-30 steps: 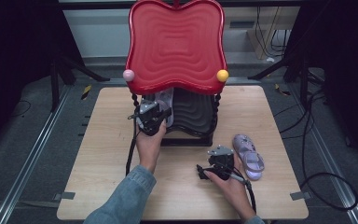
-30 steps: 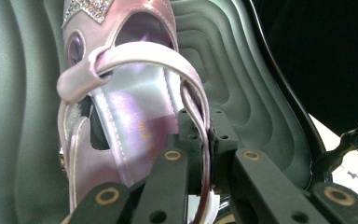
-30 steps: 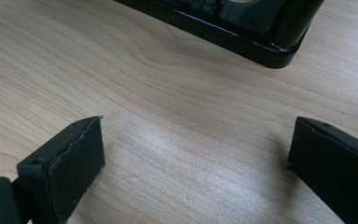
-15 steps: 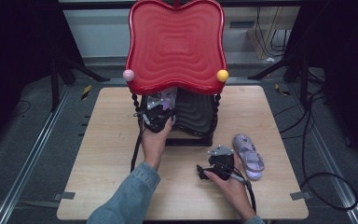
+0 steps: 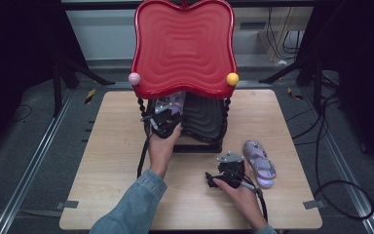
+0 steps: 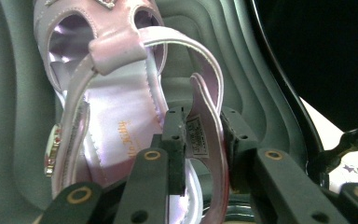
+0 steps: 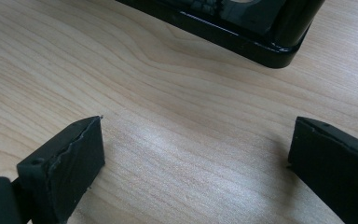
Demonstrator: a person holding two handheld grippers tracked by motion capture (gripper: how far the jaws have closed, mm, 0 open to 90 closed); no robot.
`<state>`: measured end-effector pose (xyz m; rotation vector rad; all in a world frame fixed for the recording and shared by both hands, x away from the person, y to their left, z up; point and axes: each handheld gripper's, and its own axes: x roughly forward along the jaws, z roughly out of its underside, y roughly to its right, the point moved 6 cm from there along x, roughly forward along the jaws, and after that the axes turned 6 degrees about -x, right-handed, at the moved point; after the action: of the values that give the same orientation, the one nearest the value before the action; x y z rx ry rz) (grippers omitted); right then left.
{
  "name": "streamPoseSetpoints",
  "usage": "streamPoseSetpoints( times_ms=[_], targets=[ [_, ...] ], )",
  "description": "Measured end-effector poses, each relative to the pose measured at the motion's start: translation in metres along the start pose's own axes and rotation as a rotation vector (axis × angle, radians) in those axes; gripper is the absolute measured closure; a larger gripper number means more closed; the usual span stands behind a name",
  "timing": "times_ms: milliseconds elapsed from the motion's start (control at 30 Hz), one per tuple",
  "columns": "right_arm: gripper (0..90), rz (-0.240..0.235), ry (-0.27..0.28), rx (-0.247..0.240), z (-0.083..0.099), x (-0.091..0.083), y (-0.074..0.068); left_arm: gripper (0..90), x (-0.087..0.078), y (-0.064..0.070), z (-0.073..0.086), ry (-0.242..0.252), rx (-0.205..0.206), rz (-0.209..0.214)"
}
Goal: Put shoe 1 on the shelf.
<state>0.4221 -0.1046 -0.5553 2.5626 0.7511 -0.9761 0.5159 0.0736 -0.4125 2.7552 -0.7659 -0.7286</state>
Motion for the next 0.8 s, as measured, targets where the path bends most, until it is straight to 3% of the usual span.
streamPoseSetpoints(
  times_ms=[33, 133, 467, 600, 700, 800],
  targets=[
    [3.8, -0.001, -0.001, 0.0, 0.0, 0.0, 0.0, 69.8, -0.001, 0.001, -0.001, 0.009, 0.016, 0.004],
    [3.8, -0.001, -0.001, 0.0, 0.0, 0.0, 0.0, 63.5, -0.005, 0.004, -0.003, 0.02, 0.002, 0.002],
    [3.8, -0.001, -0.001, 0.004, 0.0, 0.0, 0.0, 47.5, -0.024, 0.009, -0.008, 0.042, 0.018, 0.006],
    [3.8, 0.0, -0.001, 0.004, 0.0, 0.0, 0.0, 40.0, -0.033, 0.012, -0.009, 0.041, 0.039, 0.007],
    [4.2, 0.001, 0.003, -0.001, 0.0, 0.0, 0.0, 33.8, -0.042, 0.015, -0.003, 0.019, 0.079, 0.018],
    [10.4, 0.009, -0.006, 0.008, 0.0, -0.003, 0.001, 27.3, -0.047, 0.016, 0.0, 0.008, 0.097, 0.02]
  ],
)
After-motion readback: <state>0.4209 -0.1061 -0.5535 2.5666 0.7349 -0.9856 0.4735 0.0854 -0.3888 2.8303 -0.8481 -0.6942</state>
